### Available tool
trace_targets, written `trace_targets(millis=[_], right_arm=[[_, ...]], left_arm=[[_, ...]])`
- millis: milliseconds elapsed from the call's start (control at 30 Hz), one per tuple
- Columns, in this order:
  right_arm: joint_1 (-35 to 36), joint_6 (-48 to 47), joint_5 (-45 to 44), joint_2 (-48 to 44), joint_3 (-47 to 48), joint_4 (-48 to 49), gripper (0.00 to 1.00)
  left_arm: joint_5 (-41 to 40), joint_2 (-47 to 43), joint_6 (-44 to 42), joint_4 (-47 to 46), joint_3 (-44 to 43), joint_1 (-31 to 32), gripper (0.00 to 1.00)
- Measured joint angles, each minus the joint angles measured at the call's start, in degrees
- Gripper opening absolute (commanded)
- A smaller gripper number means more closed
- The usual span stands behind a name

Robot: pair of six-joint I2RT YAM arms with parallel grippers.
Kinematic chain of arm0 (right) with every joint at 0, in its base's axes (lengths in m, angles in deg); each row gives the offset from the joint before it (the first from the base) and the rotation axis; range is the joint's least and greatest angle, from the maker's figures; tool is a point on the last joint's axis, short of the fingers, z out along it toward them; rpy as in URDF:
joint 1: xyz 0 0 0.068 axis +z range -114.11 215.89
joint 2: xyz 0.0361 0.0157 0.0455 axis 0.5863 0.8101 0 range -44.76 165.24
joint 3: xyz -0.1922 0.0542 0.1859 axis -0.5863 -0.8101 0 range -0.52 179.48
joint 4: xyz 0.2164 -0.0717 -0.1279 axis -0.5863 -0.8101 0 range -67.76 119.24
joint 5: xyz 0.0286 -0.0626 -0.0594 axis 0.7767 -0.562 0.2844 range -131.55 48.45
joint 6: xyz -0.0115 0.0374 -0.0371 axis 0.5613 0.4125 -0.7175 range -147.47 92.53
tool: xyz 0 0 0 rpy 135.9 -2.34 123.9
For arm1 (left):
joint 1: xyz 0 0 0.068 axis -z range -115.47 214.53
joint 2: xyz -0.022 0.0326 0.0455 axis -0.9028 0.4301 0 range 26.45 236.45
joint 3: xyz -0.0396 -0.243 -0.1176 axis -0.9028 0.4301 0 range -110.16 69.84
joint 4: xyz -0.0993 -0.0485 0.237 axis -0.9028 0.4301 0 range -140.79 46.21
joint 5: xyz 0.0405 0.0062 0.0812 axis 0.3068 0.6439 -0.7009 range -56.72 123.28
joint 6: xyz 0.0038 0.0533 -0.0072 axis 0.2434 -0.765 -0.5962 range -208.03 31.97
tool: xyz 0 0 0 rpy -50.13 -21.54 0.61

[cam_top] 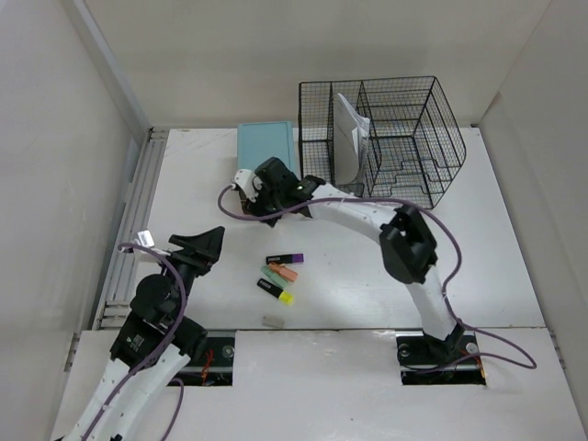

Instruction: Organize the desk

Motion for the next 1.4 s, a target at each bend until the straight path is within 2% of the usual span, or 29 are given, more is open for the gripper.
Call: trace_targets(millis=[33,100,167,200,233,267,300,433,467,500,600,667,833,1033,1233,1267,1300,1333,1400], right_arm=[[-0.3,-0.3,0.6,-2.9,-3.5,0.5,0.74],[-0.6,-1.7,0.1,-9.8,-10.5,1.8,0.74],[-1.1,-2.2,-1.9,-16.7,-14.9,3.1,0.67],[-1.4,-2.5,-2.7,-19.7,-16.0,3.8,0.59],[-1.9,-2.8,-3.3,-22.4,-16.5,4.8,0.24],[-2.6,-2.9,-3.7,-24.3,-16.6,5.9,0.08],[-3.6,-2.4,-3.9,-26.2,-16.7,7.3,0.0],[-10.3,-0.7,-0.4,-31.1,-17.5,10.9,0.0],[-12.1,-0.3,1.2,-31.5,-17.5,11.1,0.13],[-13.7,0.2,2.6,-31.6,-17.6,11.3,0.24],[-17.4,1.1,8.3,-32.1,-19.8,11.7,0.45],[-18.8,1.6,11.7,-32.5,-21.7,11.4,0.46],[-20.9,2.0,17.2,-34.5,-24.5,11.3,0.46],[-23.5,2.6,20.7,-38.4,-25.0,11.8,0.46],[-24.3,2.7,22.8,-39.6,-25.3,12.1,0.46],[-24.3,2.7,23.0,-39.6,-25.6,12.0,0.46],[-24.3,2.7,23.2,-39.6,-25.8,11.9,0.46],[-24.3,2.8,23.4,-39.6,-25.9,11.9,0.46],[-24.3,2.8,23.8,-39.6,-26.0,11.8,0.46]], left_arm=[[0.4,-0.2,0.1,-0.2,0.6,0.0,0.61],[1.6,-0.3,0.5,-0.9,2.3,0.0,0.55],[3.1,-0.3,1.1,-2.3,4.7,0.0,0.46],[3.9,-0.1,1.5,-3.0,5.9,0.0,0.43],[5.0,0.5,1.7,-4.7,7.6,0.0,0.39],[5.9,1.3,2.0,-6.2,9.2,0.0,0.36],[6.8,2.9,2.4,-8.4,10.9,0.0,0.32],[11.5,16.5,3.6,-19.8,15.9,0.0,0.29],[12.5,19.9,3.8,-22.5,16.2,0.0,0.3],[13.7,24.7,3.9,-25.8,16.5,0.0,0.36],[17.2,38.0,4.0,-37.4,16.0,-0.6,0.65],[18.7,46.1,4.1,-44.3,14.9,-1.2,0.7],[21.7,64.3,4.1,-59.1,9.1,-2.8,0.72],[22.9,78.0,4.1,-70.9,3.2,-3.6,0.72],[22.9,86.5,3.3,-75.1,-2.5,-3.7,0.62],[22.8,87.2,3.1,-75.2,-3.1,-3.7,0.56],[22.7,87.8,2.9,-75.2,-3.8,-3.7,0.41],[22.5,88.2,2.8,-75.1,-4.4,-3.7,0.33],[22.0,88.7,1.9,-74.3,-5.8,-3.7,0.23]])
